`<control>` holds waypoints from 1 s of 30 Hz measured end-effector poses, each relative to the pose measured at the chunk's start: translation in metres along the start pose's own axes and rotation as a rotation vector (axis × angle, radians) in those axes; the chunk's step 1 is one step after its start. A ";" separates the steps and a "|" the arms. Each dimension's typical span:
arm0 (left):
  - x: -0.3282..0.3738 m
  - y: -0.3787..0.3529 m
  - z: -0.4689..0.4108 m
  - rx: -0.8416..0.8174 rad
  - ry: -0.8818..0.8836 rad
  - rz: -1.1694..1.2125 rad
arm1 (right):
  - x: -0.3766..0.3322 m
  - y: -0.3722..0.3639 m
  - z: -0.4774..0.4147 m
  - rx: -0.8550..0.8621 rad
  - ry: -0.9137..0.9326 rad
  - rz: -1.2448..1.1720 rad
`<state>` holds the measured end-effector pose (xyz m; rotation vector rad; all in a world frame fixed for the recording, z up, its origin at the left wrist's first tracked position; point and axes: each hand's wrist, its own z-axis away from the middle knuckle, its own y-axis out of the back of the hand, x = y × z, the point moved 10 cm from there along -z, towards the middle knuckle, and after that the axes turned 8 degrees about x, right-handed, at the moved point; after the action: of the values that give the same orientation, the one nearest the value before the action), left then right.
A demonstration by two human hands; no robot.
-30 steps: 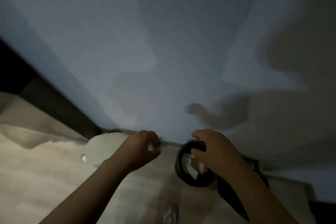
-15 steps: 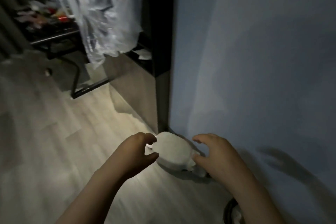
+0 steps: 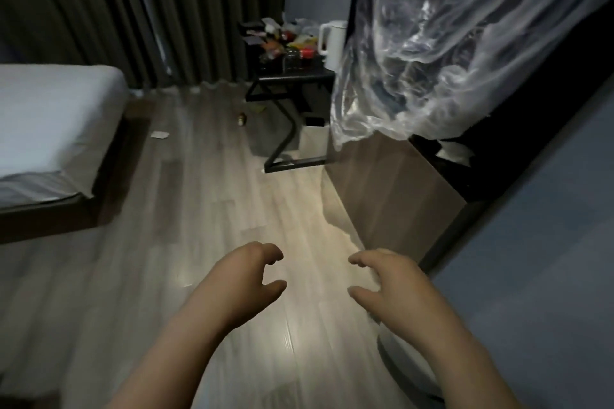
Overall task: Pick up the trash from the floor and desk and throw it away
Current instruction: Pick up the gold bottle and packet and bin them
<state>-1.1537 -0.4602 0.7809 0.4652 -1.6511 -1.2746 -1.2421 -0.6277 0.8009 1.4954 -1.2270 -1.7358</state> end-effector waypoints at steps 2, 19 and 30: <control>-0.028 0.014 -0.006 0.030 0.039 0.014 | -0.029 -0.011 -0.025 -0.013 0.047 -0.001; -0.137 0.091 -0.146 0.192 0.294 -0.011 | -0.122 -0.039 -0.270 -0.082 0.378 0.009; -0.188 0.113 -0.251 0.225 0.365 0.002 | -0.135 -0.064 -0.394 -0.145 0.437 0.027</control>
<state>-0.8251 -0.4052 0.7938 0.7835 -1.4842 -0.9380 -0.8217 -0.5981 0.8193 1.6479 -0.8715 -1.3498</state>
